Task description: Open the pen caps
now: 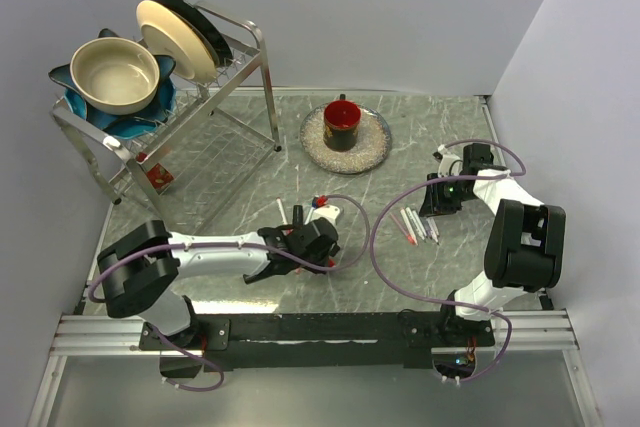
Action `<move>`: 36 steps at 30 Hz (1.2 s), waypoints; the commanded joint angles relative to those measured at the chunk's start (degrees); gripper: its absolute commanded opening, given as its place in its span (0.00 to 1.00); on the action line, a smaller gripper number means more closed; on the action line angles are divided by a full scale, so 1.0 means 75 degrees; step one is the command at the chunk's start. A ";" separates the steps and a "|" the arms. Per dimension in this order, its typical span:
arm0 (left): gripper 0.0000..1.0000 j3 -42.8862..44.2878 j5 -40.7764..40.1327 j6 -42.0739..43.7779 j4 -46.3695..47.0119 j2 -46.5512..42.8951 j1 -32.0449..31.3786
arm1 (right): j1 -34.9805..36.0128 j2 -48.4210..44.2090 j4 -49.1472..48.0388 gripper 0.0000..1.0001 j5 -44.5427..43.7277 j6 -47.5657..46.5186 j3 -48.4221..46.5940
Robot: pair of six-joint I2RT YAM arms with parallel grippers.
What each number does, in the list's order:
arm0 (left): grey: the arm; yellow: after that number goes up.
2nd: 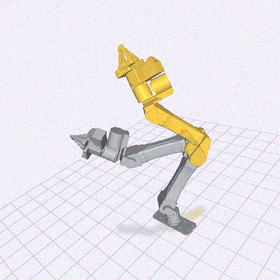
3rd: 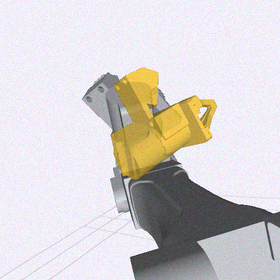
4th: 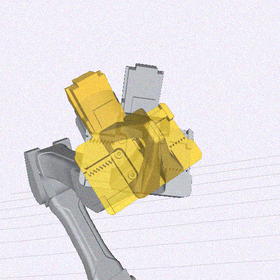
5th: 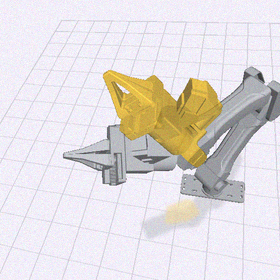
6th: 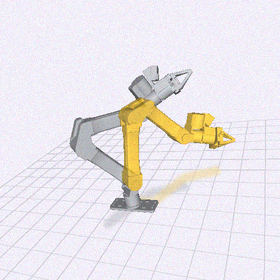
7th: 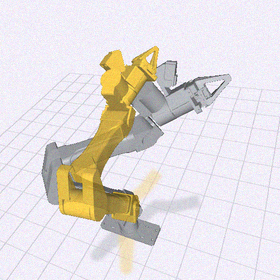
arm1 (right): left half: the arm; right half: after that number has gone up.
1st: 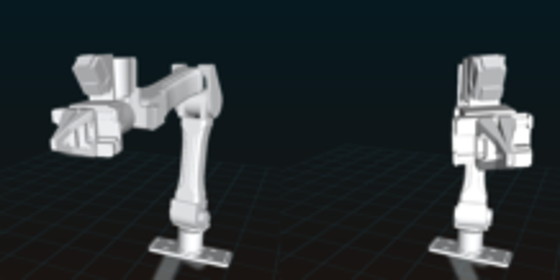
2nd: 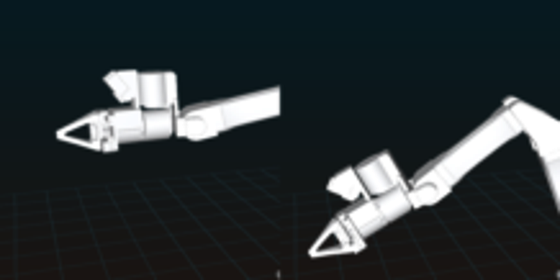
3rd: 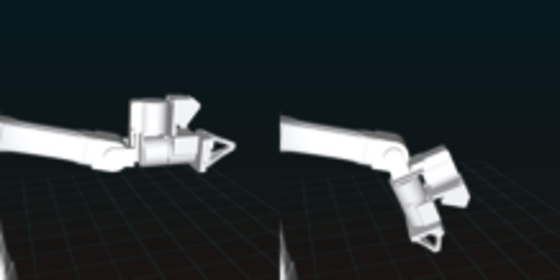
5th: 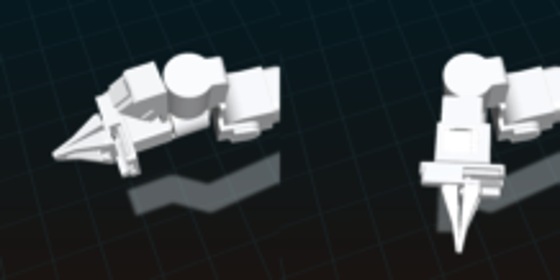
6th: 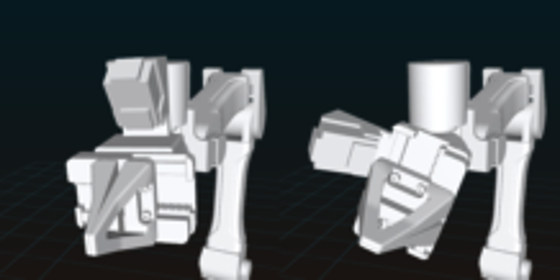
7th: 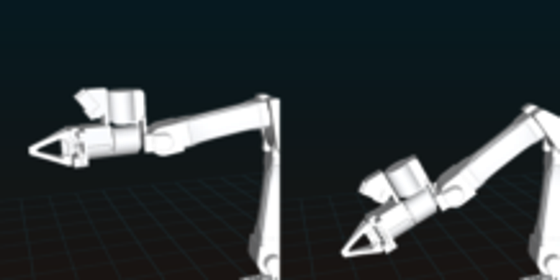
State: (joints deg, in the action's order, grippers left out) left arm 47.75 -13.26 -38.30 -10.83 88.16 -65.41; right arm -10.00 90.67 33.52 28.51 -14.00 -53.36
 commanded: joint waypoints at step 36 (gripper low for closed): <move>0.62 0.1368 -0.1210 0.0783 -0.0350 0.0153 0.1370 | -0.0003 -0.0640 0.0207 0.40 0.0628 -0.0418 -0.0373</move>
State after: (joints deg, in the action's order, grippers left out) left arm 56.34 -23.73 -34.92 -15.68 94.00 -61.06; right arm -10.00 88.53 34.33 31.11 -15.38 -53.36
